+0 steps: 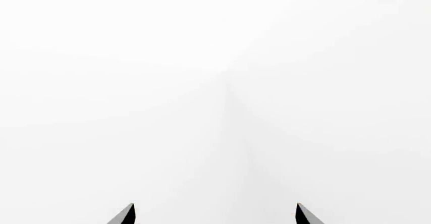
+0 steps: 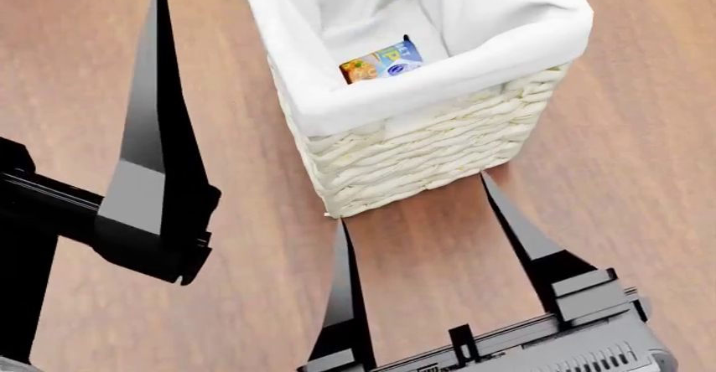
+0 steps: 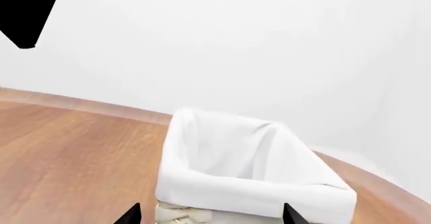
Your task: Pick up the alphabet soup and the cream cheese box, and put them in the basket.
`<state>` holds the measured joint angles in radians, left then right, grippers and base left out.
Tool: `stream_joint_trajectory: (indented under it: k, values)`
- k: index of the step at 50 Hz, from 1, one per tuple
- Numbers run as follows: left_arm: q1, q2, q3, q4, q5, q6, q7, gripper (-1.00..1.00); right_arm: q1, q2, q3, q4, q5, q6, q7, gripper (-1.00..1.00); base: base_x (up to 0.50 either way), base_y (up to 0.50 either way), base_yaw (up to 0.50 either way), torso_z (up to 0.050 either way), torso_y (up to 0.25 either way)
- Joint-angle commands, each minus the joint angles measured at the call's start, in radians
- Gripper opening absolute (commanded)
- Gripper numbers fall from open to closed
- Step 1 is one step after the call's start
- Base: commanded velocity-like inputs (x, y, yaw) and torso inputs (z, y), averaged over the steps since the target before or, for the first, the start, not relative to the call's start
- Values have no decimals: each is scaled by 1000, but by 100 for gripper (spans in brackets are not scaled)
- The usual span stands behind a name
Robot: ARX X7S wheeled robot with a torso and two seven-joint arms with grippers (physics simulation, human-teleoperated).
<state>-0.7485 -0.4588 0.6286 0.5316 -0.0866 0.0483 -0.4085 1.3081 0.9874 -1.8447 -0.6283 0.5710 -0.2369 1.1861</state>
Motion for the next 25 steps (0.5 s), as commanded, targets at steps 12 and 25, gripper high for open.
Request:
stream_joint_trajectory:
  k: [12, 25]
  values:
    - [14, -24, -19, 96, -5, -30, -20, 100, 37, 33, 29, -95, -28, 40, 24, 100, 0, 0, 0, 0, 0]
    - [10, -36, -32, 185, -14, -71, -29, 100, 53, 47, 45, -139, -39, 56, 34, 100, 0, 0, 0, 0, 0]
